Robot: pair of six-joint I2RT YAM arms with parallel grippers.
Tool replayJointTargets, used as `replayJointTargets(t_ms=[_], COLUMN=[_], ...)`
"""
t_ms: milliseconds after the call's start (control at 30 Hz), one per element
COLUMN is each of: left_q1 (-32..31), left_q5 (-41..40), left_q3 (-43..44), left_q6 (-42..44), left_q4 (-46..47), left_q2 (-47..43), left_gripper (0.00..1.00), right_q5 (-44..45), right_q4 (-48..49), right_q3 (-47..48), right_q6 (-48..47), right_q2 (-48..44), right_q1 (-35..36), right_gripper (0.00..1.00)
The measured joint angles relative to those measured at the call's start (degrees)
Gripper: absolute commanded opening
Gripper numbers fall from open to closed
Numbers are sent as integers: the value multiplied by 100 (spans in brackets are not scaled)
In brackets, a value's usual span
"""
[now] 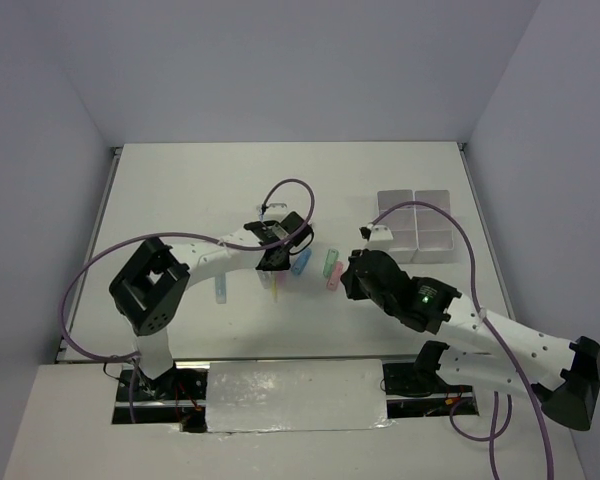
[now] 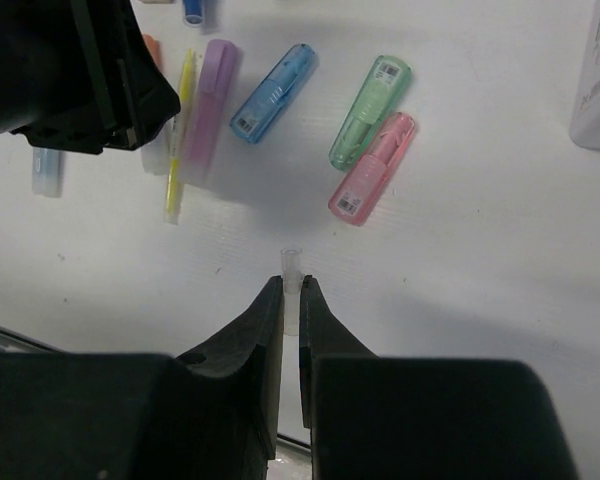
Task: Sort the stationery into containers
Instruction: Close the pen cap on the pen.
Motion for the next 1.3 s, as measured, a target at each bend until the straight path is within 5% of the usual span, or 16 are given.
replayJointTargets(t_ms=[967, 1300], left_q1=[177, 127], left_q5=[262, 315], left_q3=[-417, -597], left_q6=[-286, -411], left_q4=[647, 844], left_q2=[273, 166], left_gripper=[34, 4], right_q5=[-195, -275], right_q4=[96, 96], right_q3=[-44, -39], right_q6=[-127, -151], right_q2=[232, 232], right_q1=[-4, -4], right_gripper=[0, 0])
